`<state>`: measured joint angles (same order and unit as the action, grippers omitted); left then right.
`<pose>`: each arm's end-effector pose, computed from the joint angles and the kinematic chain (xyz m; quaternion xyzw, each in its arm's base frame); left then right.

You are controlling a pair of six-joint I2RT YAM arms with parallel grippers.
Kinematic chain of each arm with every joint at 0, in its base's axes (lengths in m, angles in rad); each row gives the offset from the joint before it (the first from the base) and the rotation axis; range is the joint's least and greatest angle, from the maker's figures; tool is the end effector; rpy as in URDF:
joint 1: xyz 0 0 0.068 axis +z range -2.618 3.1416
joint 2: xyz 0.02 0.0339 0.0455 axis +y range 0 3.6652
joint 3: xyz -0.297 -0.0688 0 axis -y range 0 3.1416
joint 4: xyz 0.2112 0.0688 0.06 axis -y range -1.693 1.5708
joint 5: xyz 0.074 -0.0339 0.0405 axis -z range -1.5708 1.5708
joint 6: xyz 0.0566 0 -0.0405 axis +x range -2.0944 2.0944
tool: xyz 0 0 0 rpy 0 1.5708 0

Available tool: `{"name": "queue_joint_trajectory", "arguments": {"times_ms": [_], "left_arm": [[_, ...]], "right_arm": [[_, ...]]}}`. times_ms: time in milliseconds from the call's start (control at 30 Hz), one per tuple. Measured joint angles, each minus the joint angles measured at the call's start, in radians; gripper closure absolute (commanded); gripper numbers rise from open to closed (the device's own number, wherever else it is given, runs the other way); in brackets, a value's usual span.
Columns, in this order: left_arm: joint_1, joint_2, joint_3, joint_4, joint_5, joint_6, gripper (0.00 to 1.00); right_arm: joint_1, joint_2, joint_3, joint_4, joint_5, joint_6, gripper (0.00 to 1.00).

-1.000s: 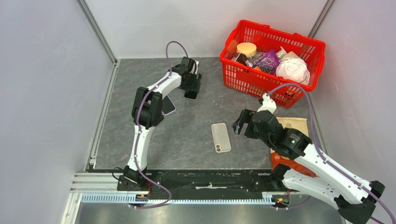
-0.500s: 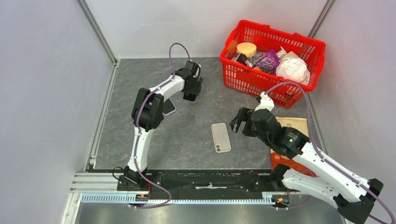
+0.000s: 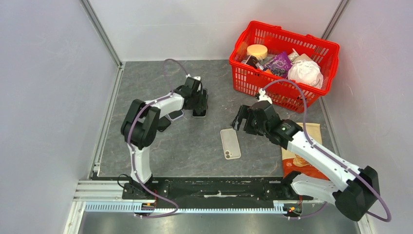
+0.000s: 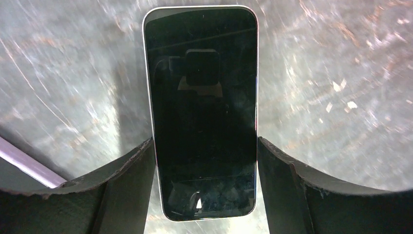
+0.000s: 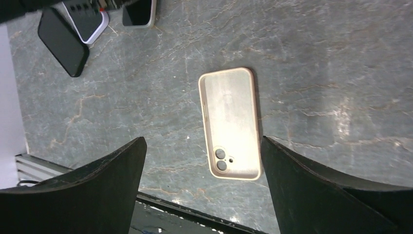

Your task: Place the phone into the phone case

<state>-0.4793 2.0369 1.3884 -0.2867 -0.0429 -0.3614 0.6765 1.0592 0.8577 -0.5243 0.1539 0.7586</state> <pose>0.3876 -0.1987 0.1940 0.0493 0.9485 -0.1089 0.2935 0.1541 0.1126 0.3028 0.0688 0.9073 0.2160 0.3541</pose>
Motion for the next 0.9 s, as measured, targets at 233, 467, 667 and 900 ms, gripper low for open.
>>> {"name": "queue_joint_trajectory", "arguments": {"times_ms": [233,467,667,900], "left_arm": [[-0.001,-0.180,-0.295,0.201,0.156,-0.182,0.58],[-0.001,-0.268,-0.448,0.317,0.257,-0.293,0.59],[-0.010,-0.323,-0.529,0.352,0.282,-0.349,0.60],[-0.018,-0.364,-0.584,0.372,0.290,-0.382,0.60]], "right_arm": [[-0.068,0.131,0.000,0.135,-0.159,0.039,0.15],[-0.090,0.314,0.011,0.279,-0.248,0.106,0.24],[-0.092,0.494,0.070,0.377,-0.288,0.146,0.31],[-0.092,0.640,0.153,0.463,-0.319,0.184,0.39]]}}
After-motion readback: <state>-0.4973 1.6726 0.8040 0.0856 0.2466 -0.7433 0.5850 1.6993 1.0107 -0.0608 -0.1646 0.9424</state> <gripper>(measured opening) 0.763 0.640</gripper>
